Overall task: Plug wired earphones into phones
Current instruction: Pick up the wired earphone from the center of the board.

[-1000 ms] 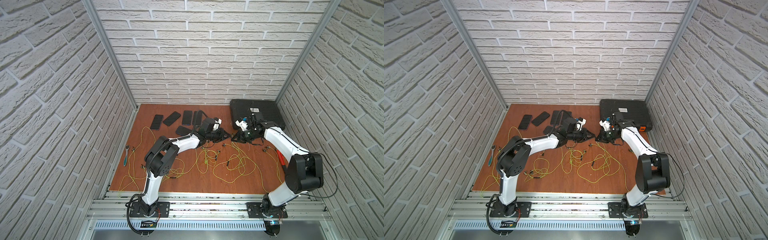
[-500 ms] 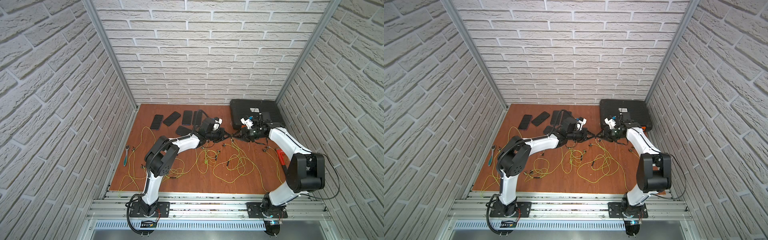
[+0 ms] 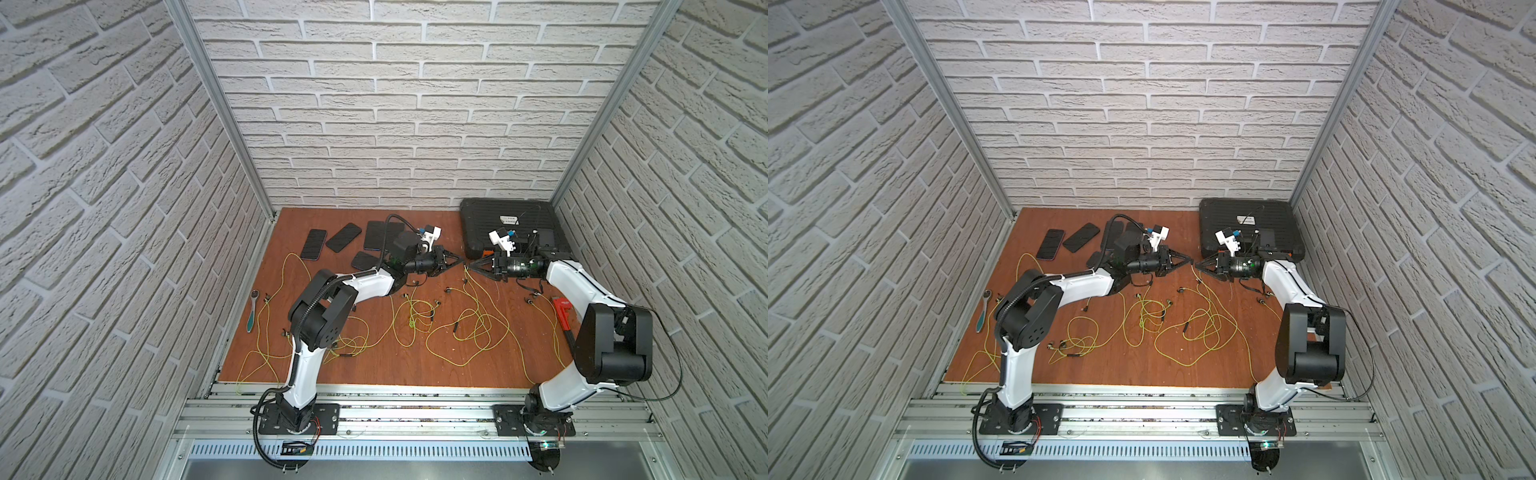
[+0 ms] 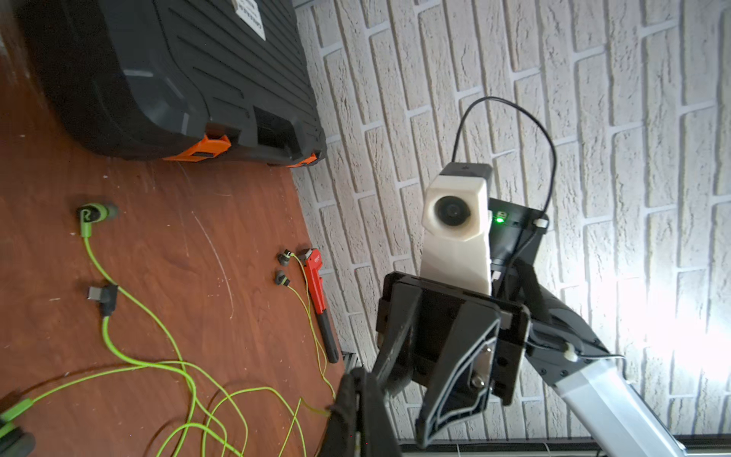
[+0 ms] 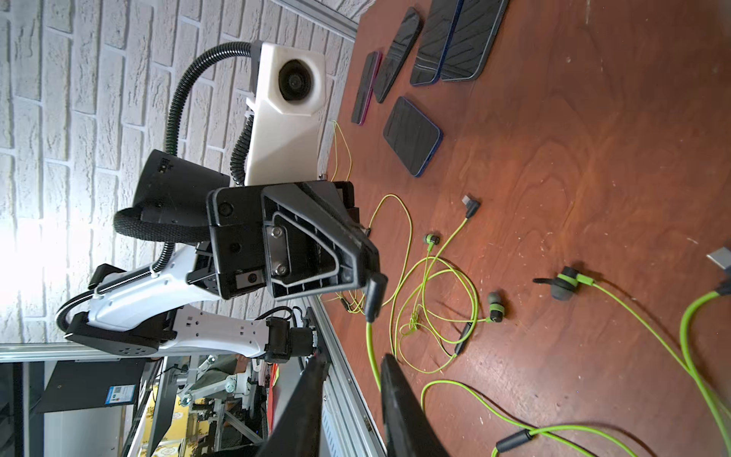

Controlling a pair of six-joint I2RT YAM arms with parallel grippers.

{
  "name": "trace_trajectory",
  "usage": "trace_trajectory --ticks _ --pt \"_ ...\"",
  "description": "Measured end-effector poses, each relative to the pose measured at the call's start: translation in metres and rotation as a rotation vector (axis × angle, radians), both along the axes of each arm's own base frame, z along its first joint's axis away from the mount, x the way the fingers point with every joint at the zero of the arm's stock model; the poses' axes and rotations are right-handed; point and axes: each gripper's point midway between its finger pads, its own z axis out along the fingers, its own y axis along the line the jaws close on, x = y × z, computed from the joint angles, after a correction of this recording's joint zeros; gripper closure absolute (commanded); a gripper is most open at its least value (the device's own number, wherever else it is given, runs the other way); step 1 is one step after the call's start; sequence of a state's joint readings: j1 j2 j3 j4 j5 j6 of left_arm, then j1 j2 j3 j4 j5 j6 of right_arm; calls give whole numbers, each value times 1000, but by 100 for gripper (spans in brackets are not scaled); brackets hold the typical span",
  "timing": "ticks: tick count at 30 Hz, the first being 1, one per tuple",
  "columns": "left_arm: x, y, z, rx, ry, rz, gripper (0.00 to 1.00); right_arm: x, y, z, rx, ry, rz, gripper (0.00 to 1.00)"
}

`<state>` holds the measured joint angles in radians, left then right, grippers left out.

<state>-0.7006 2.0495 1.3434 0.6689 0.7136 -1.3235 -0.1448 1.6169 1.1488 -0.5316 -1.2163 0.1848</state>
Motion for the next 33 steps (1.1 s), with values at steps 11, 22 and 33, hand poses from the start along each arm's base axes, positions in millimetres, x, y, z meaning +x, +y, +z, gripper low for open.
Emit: trace_trajectory --ticks 11,22,33 --pt "-3 -8 -3 -32 21 -15 100 8 0 2 33 -25 6 77" --pt "-6 -11 -7 -40 34 -21 100 13 -1 2 37 -28 -1 76" --pt "-5 -10 -8 -43 31 -19 100 12 -4 -8 30 5 -5 83"
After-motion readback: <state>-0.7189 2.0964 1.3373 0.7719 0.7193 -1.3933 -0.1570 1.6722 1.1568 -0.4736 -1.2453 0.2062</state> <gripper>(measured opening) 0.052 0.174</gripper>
